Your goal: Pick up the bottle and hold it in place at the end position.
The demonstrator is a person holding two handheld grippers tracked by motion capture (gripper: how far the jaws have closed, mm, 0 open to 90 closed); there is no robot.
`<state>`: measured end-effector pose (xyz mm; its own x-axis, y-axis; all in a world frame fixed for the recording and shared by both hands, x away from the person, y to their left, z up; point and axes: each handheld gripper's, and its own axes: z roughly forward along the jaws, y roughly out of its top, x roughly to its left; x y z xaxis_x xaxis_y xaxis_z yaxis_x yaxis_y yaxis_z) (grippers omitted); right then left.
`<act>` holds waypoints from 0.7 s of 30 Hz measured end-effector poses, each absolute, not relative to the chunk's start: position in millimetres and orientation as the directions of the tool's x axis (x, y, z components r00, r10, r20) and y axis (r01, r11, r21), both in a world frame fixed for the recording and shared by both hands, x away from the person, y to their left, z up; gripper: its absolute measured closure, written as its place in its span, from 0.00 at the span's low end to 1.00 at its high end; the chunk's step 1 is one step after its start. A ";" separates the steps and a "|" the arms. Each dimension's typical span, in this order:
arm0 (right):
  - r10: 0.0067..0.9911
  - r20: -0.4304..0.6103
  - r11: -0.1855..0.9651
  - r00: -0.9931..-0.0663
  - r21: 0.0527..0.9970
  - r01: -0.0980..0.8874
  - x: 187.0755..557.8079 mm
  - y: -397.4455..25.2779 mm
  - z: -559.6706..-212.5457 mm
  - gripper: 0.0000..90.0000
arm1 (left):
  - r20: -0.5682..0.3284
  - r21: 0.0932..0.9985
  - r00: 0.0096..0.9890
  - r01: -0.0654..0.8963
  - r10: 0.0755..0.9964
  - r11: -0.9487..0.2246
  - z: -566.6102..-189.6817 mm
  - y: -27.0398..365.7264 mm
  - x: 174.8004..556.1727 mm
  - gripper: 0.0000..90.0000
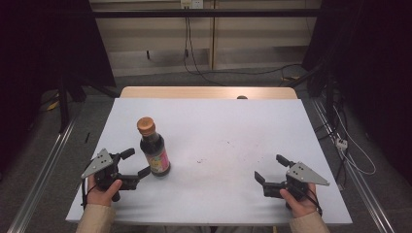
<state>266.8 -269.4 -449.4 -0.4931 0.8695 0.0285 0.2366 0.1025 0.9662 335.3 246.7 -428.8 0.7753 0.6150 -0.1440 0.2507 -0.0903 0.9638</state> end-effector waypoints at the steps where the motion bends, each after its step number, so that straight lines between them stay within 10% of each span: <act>1: 0.869 0.029 0.103 -0.493 0.966 0.237 266.8 -269.4 -449.4 0.02 | -0.143 0.964 0.776 0.250 0.614 -0.091 -428.7 246.9 335.3 0.05; 21: 0.874 0.023 0.106 -0.485 0.966 0.236 268.2 -269.1 -449.8 0.02 | -0.127 0.975 0.798 0.210 0.589 -0.074 -415.1 235.6 333.7 0.02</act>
<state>268.2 -269.1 -449.8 -0.4852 0.8741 0.0230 0.2358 0.1055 0.9661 333.7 235.6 -415.1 0.7980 0.5890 -0.1272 0.2102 -0.0742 0.9748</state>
